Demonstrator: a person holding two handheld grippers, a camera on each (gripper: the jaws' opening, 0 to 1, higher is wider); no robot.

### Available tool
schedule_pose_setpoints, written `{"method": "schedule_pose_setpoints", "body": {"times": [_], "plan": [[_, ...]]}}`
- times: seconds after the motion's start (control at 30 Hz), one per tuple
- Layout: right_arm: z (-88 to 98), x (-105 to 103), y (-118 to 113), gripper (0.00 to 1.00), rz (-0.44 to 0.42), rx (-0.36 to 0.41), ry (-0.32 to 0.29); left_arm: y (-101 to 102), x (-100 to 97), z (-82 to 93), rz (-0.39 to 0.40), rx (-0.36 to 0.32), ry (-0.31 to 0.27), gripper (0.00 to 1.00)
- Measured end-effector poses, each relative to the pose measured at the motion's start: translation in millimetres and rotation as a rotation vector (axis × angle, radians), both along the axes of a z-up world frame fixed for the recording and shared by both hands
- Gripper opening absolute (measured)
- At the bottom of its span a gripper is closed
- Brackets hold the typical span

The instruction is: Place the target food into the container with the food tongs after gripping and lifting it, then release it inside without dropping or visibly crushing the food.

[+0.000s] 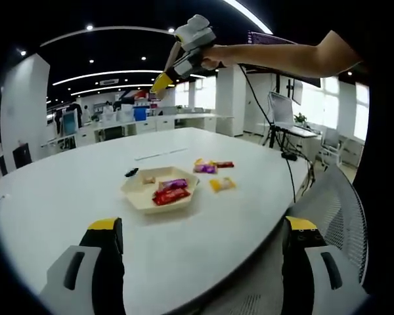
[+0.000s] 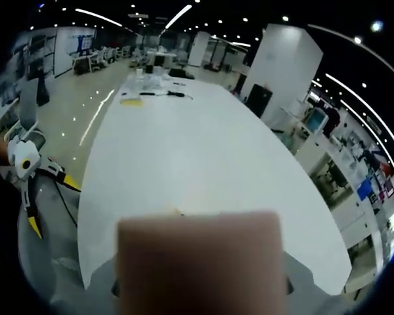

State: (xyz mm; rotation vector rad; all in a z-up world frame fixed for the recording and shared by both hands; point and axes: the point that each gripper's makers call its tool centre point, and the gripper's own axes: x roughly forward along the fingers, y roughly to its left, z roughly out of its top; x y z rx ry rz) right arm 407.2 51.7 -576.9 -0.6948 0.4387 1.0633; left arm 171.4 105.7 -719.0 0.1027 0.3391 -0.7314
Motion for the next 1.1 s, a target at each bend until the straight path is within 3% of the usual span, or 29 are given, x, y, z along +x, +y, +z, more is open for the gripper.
{"method": "schedule_pose_setpoints", "body": {"times": [0.63, 1.1], "plan": [[-1.5, -1, -11, 0.20, -0.019, 0.008, 0.000, -1, -0.5, -1.7, -0.004, 0.011, 0.006, 0.99], [-14.6, 0, -33, 0.21, -0.055, 0.005, 0.020, -2, -1.4, -4.4, -0.012, 0.019, 0.017, 0.99]]}}
